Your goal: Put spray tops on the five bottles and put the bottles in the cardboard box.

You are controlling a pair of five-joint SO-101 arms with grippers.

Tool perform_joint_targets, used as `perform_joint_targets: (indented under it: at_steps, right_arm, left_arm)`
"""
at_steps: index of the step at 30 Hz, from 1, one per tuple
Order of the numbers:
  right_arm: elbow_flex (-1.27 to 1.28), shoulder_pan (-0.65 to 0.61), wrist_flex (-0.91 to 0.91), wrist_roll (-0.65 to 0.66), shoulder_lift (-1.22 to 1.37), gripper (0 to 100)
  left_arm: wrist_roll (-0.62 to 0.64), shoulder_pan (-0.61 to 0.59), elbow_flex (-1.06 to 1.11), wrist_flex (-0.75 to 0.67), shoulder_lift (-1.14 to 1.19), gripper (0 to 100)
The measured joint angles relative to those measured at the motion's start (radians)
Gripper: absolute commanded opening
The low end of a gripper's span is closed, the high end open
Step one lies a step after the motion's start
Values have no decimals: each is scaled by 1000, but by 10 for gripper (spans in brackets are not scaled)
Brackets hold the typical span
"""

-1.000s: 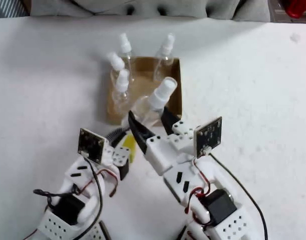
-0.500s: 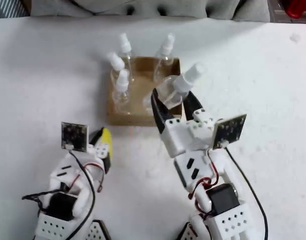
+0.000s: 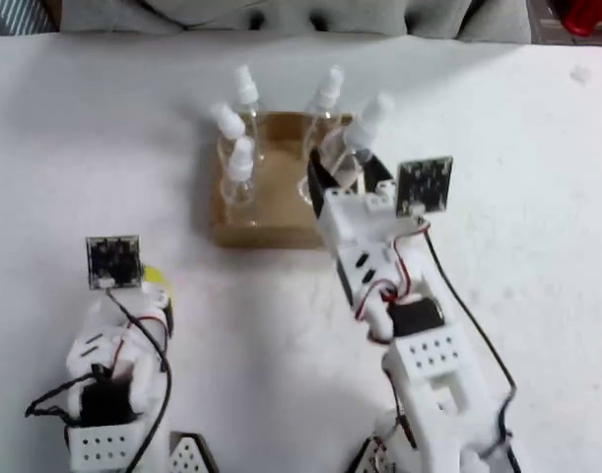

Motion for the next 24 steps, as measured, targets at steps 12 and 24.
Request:
perform_joint_targets:
  at_steps: [12,24]
  right_arm:
    - [-207,28,-69,0,410,15]
    - [-293,28,-233,18,690,15]
  left_arm:
    - [-15,-37,0,21,0,20]
    - [-158,-37,0,43,0,20]
